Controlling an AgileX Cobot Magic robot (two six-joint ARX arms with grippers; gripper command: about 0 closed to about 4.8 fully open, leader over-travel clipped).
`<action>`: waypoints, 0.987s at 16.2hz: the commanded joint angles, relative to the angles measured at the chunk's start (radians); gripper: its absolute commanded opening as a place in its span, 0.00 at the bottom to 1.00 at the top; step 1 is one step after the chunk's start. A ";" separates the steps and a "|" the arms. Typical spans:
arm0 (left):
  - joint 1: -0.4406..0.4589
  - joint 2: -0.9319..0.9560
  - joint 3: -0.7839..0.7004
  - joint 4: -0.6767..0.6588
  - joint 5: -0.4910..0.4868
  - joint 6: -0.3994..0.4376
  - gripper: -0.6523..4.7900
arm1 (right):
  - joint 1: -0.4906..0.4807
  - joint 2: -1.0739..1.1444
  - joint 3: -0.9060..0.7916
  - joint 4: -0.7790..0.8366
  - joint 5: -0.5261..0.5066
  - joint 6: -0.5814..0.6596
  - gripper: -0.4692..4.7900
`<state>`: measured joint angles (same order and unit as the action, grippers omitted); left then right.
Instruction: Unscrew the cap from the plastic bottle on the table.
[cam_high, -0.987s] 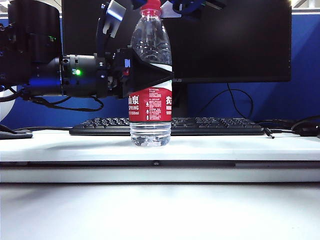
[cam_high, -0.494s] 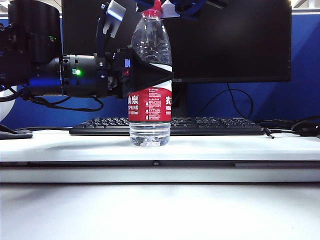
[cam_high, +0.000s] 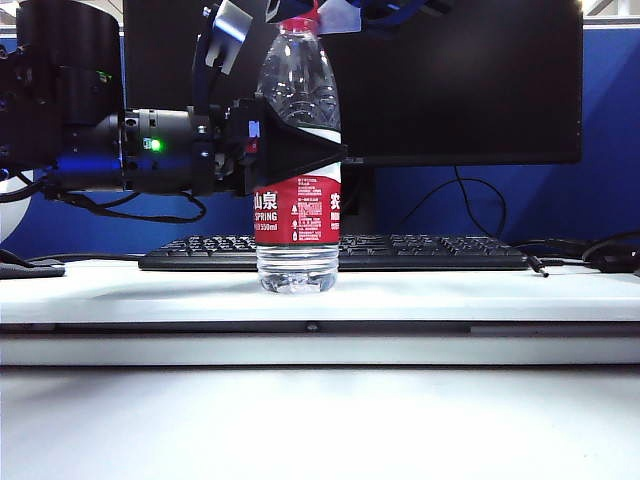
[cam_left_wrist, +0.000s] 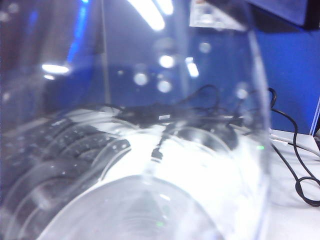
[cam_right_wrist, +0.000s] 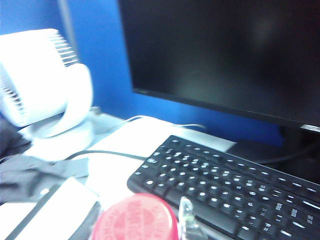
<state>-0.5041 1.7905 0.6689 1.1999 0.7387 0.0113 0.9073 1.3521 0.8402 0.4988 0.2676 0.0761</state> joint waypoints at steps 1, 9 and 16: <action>-0.003 0.000 0.003 -0.025 0.010 0.006 0.61 | -0.032 -0.016 -0.001 -0.087 -0.185 0.024 0.19; -0.003 0.000 0.002 -0.025 0.010 0.008 0.61 | -0.224 -0.066 -0.001 -0.228 -0.737 0.025 0.19; -0.003 0.000 0.003 -0.024 0.001 0.007 0.61 | -0.221 -0.071 -0.001 -0.234 -0.633 0.062 0.52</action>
<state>-0.5083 1.7897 0.6689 1.1927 0.7662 0.0288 0.6743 1.2808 0.8433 0.3222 -0.3763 0.0975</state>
